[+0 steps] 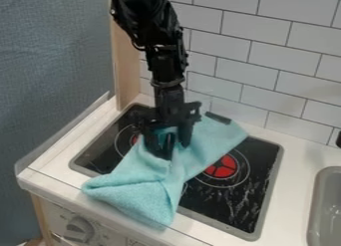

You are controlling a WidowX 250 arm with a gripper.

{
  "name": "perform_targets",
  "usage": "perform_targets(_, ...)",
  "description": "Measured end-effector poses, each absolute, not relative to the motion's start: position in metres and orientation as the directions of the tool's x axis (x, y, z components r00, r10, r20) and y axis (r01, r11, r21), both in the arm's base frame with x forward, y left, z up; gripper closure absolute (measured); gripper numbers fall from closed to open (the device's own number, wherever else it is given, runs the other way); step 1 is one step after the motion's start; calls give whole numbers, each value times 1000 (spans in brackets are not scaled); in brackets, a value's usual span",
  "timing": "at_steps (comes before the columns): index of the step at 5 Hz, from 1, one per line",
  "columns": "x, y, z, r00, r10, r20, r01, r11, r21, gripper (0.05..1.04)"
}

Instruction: Unfold the cloth from left to right

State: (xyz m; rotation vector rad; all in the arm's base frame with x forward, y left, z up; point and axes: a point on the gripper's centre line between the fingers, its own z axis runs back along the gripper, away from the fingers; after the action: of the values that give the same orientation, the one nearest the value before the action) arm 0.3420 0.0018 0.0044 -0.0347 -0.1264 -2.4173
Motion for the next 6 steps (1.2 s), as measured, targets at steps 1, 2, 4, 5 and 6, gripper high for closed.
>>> perform_targets(1, 342, 4, 4, -743, -667, 53, 669, -740, 73, 714)
perform_targets(2, 342, 4, 4, -740, -671, 51, 673, -737, 69, 899)
perform_targets(4, 339, 6, 5, -731, -680, 61, 682, -729, 47, 1033)
perform_targets(5, 336, 4, 16, -727, -683, 64, 686, -725, 59, 1033)
perform_targets(6, 331, -1, 26, -720, -684, 118, 692, -720, 53, 1033)
